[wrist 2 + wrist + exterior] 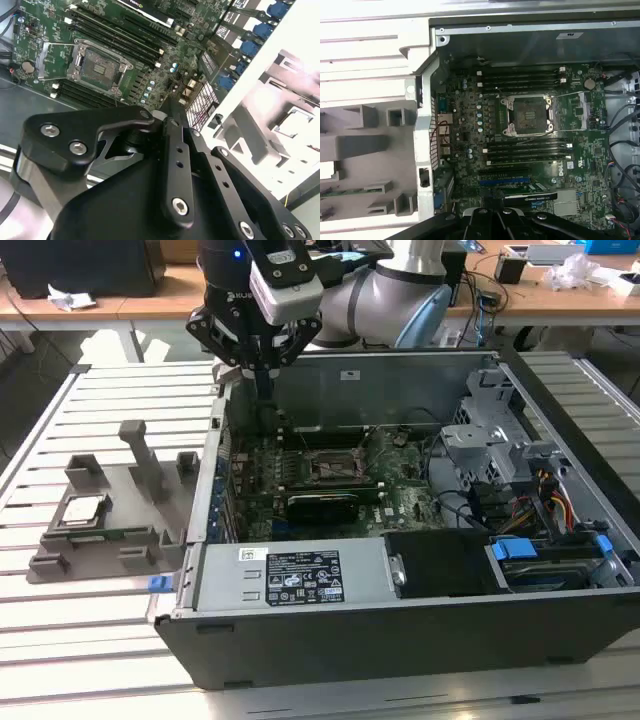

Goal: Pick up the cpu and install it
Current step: 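Reach for the cpu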

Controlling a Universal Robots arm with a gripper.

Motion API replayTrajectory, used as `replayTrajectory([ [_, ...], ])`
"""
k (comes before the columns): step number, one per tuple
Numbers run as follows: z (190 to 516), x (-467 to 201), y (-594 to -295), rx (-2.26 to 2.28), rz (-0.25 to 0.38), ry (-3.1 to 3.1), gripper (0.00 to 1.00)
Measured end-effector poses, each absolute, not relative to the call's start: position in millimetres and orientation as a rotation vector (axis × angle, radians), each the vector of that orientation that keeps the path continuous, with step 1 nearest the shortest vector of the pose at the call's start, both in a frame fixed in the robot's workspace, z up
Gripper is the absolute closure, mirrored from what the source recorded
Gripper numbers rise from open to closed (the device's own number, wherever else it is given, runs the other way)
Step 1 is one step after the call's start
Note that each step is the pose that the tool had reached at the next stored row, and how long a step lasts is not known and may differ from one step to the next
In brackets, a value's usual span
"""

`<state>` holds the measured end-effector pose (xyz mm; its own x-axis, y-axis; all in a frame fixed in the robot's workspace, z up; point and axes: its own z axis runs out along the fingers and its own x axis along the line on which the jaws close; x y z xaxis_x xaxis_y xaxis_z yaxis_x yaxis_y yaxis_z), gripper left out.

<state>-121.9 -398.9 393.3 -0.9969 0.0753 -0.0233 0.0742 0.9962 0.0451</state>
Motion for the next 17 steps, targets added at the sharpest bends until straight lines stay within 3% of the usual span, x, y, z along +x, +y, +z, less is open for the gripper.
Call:
replayTrajectory([
  [17, 393, -141, -399, 0.117, 0.069, 3.114, 0.89],
])
